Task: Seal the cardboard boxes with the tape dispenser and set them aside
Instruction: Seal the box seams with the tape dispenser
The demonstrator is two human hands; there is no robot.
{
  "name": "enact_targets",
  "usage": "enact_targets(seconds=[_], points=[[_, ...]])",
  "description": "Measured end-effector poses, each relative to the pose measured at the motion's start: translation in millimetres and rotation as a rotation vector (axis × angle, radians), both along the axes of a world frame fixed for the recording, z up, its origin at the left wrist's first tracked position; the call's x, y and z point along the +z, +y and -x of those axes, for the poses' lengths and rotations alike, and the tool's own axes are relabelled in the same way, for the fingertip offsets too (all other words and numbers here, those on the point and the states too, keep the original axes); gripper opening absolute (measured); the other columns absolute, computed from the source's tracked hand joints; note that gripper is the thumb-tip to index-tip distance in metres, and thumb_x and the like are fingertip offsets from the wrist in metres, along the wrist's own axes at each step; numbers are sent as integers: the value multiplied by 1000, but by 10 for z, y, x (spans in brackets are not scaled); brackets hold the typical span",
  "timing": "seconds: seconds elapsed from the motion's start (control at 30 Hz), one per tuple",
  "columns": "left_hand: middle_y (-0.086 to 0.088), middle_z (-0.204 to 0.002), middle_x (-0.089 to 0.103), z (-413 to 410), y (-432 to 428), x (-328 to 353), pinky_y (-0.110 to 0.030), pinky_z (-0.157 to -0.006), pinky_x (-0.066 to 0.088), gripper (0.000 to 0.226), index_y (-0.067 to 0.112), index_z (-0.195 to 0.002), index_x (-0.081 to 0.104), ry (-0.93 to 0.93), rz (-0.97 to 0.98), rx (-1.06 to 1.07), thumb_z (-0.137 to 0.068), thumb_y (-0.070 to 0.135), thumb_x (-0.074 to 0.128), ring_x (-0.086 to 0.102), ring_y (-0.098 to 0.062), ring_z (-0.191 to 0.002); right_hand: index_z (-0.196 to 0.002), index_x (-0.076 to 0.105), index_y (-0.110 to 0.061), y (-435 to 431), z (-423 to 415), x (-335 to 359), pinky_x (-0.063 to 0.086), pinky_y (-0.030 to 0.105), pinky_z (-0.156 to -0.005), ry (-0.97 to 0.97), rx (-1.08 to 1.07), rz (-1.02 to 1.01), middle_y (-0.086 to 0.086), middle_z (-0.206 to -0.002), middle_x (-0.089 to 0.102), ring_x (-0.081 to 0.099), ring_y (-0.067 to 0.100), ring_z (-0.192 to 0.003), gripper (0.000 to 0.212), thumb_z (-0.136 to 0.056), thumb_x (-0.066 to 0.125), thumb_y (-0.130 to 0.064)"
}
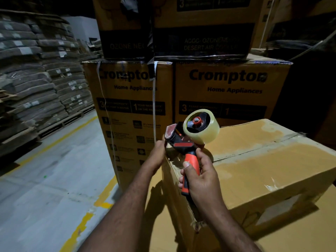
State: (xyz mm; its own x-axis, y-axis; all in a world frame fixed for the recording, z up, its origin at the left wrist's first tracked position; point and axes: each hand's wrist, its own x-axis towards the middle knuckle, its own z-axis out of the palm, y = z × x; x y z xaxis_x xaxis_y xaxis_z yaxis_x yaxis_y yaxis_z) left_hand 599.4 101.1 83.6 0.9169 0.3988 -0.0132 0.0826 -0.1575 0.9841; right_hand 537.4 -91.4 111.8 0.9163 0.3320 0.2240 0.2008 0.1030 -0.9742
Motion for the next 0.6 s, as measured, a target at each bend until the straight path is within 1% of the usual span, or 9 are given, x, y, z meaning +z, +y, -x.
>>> enact_targets(seconds=[0.03,0.1,0.23,0.3,0.33,0.4,0.43,0.53,0.6], points=[[-7,-117,71,-69,-4,-57,-46,-89,58,51,22,-121,61,24,-22,22,-92,63,54,68,-23,-106,-142,34,-49,1,-3,-5,62,49,-68,-3,5,-1,10,-93,67,71,26,-76,53,-100,58,-26],[-13,-119,69,-152,-41,-115,-42,-87,61,57,16,-125,57,20,43,73,-83,55,63,69,-26,-106,-145,35,-46,-9,-11,-20,62,49,-68,-11,7,2,10,-91,67,71,26,-75,54,-100,58,-26],[-13,-113,67,-92,-118,-40,-27,-68,53,38,10,-128,53,31,33,98,-99,35,54,65,-17,-91,-148,35,-43,-14,-9,-45,62,49,-67,-12,-1,12,8,-93,66,71,25,-75,55,-100,58,-28],[-15,-144,48,-83,-119,-6,-37,-92,51,46,14,-146,38,90,13,138,-104,31,47,55,-23,-119,-148,34,-42,-3,-13,-48,62,49,-66,-8,-6,18,8,-95,66,71,24,-75,56,-100,58,-29],[-12,-163,24,-74,-137,15,-49,-112,40,55,19,-157,23,146,-12,161,-106,29,43,37,-30,-142,-149,33,-42,-2,-17,-50,62,48,-66,-8,-11,20,8,-96,66,72,24,-75,56,-100,58,-30],[-1,-169,-20,40,-276,48,-60,-124,10,67,26,-162,-8,191,-12,201,-110,28,34,-4,-32,-156,-149,32,-42,-1,-26,-56,62,48,-66,-7,-22,29,8,-101,66,72,23,-77,57,-99,58,-31],[1,-167,-26,130,-375,21,-59,-124,7,69,28,-160,-15,161,14,201,-110,35,33,-10,-30,-156,-148,32,-42,1,-23,-59,62,48,-67,-9,-23,33,9,-105,65,72,23,-79,57,-99,59,-32],[-1,-170,-12,452,-714,-232,-60,-121,26,91,42,-157,-15,30,136,179,-90,82,33,8,-30,-156,-150,32,-38,-10,-8,-69,62,46,-76,-50,-47,60,7,-122,61,69,19,-94,58,-98,58,-36],[-11,-166,25,653,-903,-432,-54,-112,44,106,47,-159,4,14,245,165,-72,99,31,40,-28,-146,-152,33,-32,-18,-19,-73,60,43,-86,-94,-85,95,1,-131,58,65,16,-107,58,-99,57,-36]])
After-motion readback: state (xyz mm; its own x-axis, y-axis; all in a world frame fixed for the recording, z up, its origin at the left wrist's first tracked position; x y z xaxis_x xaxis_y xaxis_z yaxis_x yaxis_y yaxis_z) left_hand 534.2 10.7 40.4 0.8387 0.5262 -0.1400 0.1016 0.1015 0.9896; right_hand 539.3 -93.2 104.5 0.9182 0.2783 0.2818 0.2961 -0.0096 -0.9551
